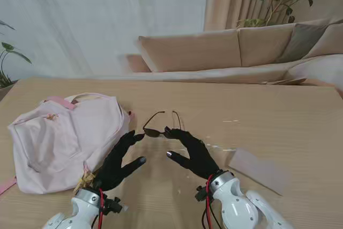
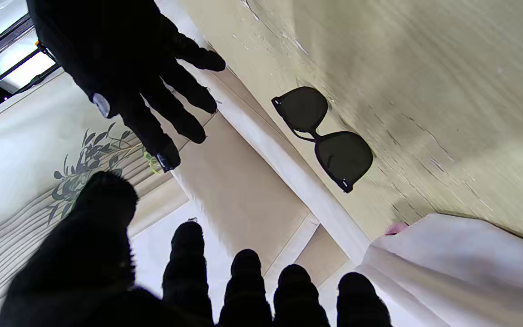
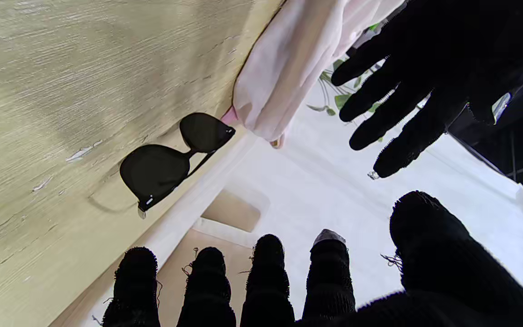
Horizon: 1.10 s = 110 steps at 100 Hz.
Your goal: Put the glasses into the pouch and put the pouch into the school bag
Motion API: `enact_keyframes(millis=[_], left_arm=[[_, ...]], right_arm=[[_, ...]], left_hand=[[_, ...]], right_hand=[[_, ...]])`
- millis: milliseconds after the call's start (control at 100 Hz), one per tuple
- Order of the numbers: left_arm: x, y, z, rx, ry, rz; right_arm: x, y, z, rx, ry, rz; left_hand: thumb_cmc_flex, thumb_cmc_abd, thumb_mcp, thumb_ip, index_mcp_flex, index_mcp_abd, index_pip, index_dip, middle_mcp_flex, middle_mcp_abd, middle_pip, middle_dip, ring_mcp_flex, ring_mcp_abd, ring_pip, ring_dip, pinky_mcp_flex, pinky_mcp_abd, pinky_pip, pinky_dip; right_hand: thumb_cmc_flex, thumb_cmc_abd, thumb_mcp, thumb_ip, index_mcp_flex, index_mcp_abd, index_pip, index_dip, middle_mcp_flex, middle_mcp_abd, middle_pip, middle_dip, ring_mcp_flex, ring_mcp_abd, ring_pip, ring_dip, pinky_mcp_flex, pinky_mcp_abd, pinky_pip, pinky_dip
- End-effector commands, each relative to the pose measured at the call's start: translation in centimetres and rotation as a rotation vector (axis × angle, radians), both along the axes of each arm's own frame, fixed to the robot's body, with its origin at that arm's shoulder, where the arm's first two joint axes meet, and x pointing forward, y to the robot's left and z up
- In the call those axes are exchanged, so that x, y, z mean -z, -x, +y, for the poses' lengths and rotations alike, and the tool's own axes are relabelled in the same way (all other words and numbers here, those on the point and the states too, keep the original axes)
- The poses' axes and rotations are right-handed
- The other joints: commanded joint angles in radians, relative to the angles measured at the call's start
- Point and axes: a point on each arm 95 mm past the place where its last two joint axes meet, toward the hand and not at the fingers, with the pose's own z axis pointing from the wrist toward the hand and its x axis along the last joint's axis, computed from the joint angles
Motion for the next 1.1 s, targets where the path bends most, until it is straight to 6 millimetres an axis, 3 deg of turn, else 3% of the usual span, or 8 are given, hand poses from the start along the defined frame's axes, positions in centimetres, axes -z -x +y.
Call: enact_keyframes(millis=[0,430,490,560,650,700,880,1090], left_arm=[[0.1,0.5,-0.3,0.015,0.005,0.011],[0.3,0.5,-0.6,0.019,-0.025,0.013],[0.4,0.5,-0.7,0.011,-0.037,0.003],[0.1,0.5,-0.6,0.008,-0.064,-0.01],[-0.6,0.4,-0.4,0.012,-0.122,-0.054],[-1.1,0.0,-0.5,0.008,-0.157,-0.088],[-2.8,-3.3,-0.7,0.058,-0.394,-0.124],[-3.6,-8.0,-1.3,0.074,-0.684,-0.128]], right_arm=[[0.0,0.5,0.4,-0.01,-0.006,0.007],[-0.5,0.9,0.0,0.02,-0.02,-0.007],[-0.5,1.0,-0.1,0.026,-0.018,-0.008],[-0.6,1.1,-0.2,0.029,-0.009,-0.016],[-0.8,1.2,-0.2,0.042,-0.013,-0.028],[-0.8,1.3,-0.3,0.044,-0.014,-0.032],[-0.9,1.6,-0.7,0.061,-0.034,-0.032],[-1.4,1.7,-1.2,0.084,-0.062,-0.042]], left_hand=[[0.004,0.023,0.007,0.007,-0.007,-0.022,-0.013,-0.003,-0.01,-0.03,0.0,-0.005,-0.02,-0.008,-0.014,-0.015,-0.003,-0.02,-0.022,-0.025],[0.032,-0.017,0.062,0.014,-0.029,-0.028,-0.011,0.001,-0.009,-0.034,0.004,0.004,-0.019,-0.005,-0.014,-0.011,-0.002,-0.016,-0.019,-0.032],[0.011,-0.062,0.15,0.005,-0.025,0.008,0.03,0.02,0.012,-0.006,0.075,0.072,-0.017,0.026,0.029,0.123,-0.012,0.009,0.018,0.042],[0.013,-0.111,0.23,-0.006,-0.048,0.113,0.123,0.068,0.015,0.028,0.13,0.178,-0.017,0.024,0.073,0.323,-0.032,0.019,0.097,0.224],[0.016,-0.147,0.266,-0.011,-0.045,0.126,0.152,0.081,0.023,0.04,0.196,0.275,-0.027,0.047,0.103,0.515,-0.052,0.026,0.164,0.436],[0.014,-0.168,0.293,-0.016,-0.029,0.131,0.159,0.085,0.035,0.046,0.232,0.282,-0.029,0.061,0.117,0.576,-0.057,0.03,0.186,0.511],[0.016,-0.178,0.309,-0.018,-0.031,0.113,0.16,0.089,0.037,0.033,0.232,0.265,-0.028,0.056,0.108,0.582,-0.057,0.02,0.197,0.546],[0.0,-0.195,0.341,-0.024,-0.054,0.108,0.149,0.1,0.033,0.025,0.228,0.256,-0.013,0.063,0.125,0.588,-0.053,0.019,0.238,0.638]], right_hand=[[-0.031,0.027,-0.02,-0.003,-0.03,-0.007,-0.025,-0.009,-0.02,-0.036,0.005,0.004,-0.032,-0.058,-0.016,-0.022,-0.005,-0.045,-0.022,0.012],[-0.027,0.024,-0.02,-0.003,-0.024,-0.003,-0.011,0.004,-0.019,-0.036,0.018,0.01,-0.029,-0.059,-0.007,-0.022,-0.004,-0.042,-0.02,0.026],[-0.026,0.023,-0.02,-0.003,-0.023,-0.003,-0.008,0.005,-0.019,-0.034,0.02,0.011,-0.029,-0.058,-0.006,-0.021,-0.004,-0.041,-0.019,0.028],[-0.024,0.023,-0.02,-0.003,-0.021,-0.001,-0.003,0.008,-0.019,-0.033,0.022,0.012,-0.027,-0.055,-0.003,-0.02,0.0,-0.039,-0.015,0.032],[-0.019,0.02,-0.02,-0.003,-0.018,0.0,0.005,0.012,-0.018,-0.034,0.027,0.014,-0.026,-0.054,0.002,-0.019,0.001,-0.038,-0.007,0.038],[-0.019,0.022,-0.021,-0.003,-0.02,0.001,0.008,0.014,-0.019,-0.032,0.029,0.015,-0.027,-0.053,0.004,-0.018,0.001,-0.037,-0.003,0.042],[-0.015,0.019,-0.023,-0.003,-0.016,0.0,0.021,0.019,-0.019,-0.033,0.035,0.018,-0.026,-0.05,0.011,-0.017,0.002,-0.035,0.009,0.048],[-0.007,0.017,-0.023,-0.003,-0.01,0.001,0.035,0.023,-0.017,-0.031,0.046,0.022,-0.025,-0.047,0.019,-0.016,0.002,-0.033,0.021,0.053]])
